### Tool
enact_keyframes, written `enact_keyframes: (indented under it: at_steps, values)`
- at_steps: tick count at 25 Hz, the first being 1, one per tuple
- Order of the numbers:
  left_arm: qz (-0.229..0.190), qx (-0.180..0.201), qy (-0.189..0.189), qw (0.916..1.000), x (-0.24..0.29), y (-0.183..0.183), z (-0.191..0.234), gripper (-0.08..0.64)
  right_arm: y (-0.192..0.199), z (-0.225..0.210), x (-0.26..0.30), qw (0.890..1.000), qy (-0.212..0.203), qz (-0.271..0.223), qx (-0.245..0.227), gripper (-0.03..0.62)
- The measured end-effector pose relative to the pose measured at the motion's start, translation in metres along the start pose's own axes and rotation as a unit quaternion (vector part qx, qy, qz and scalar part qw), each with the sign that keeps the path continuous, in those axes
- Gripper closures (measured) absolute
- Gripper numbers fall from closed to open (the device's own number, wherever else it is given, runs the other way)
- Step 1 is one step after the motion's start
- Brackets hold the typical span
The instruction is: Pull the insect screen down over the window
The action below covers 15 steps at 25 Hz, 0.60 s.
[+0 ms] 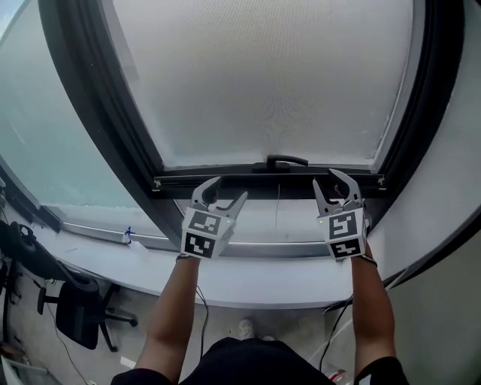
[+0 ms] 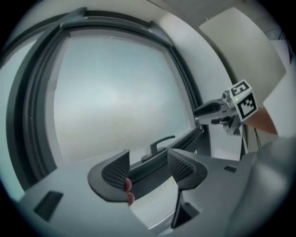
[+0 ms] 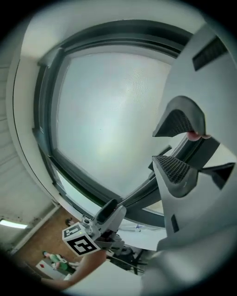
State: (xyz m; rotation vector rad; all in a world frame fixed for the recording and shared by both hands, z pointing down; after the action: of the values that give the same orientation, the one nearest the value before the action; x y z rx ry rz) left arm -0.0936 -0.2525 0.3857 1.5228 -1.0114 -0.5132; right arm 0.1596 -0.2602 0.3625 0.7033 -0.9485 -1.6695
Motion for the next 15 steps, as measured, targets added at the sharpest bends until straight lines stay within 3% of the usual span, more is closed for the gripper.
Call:
enact_keyframes:
  at_steps: [5, 8, 12, 15]
  values:
    - [-0.057, -0.059, -0.047, 0.9955, -0.039, -0.003, -0.014, 0.3, -0.018, 0.022, -0.037, 0.996, 0.003, -0.026, 0.087, 0.459]
    - [-0.068, -0.092, -0.059, 0.9916, -0.056, 0.004, -0.022, 0.311, -0.019, 0.034, -0.054, 0.991, 0.007, -0.031, 0.133, 0.459]
    - [-0.058, -0.089, -0.05, 0.9931, -0.072, 0.019, -0.041, 0.315, -0.016, 0.054, -0.077, 0.983, 0.012, -0.036, 0.182, 0.475]
    - [-0.051, -0.084, -0.045, 0.9942, -0.089, 0.031, -0.055, 0.329, -0.013, 0.071, -0.096, 0.981, 0.016, -0.029, 0.19, 0.505]
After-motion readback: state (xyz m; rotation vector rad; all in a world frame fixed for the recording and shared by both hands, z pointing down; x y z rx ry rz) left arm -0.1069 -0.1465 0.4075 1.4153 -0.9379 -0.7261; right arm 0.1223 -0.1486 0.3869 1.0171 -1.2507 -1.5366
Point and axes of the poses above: the fingertips, and each gripper's own axes: x forward along the fingers, z to its left, y out of its underside, the point moved 7 cm from there along -x, backward along the fingers, and after that the axes turned 7 degrees about y, right-handed, at the moved point
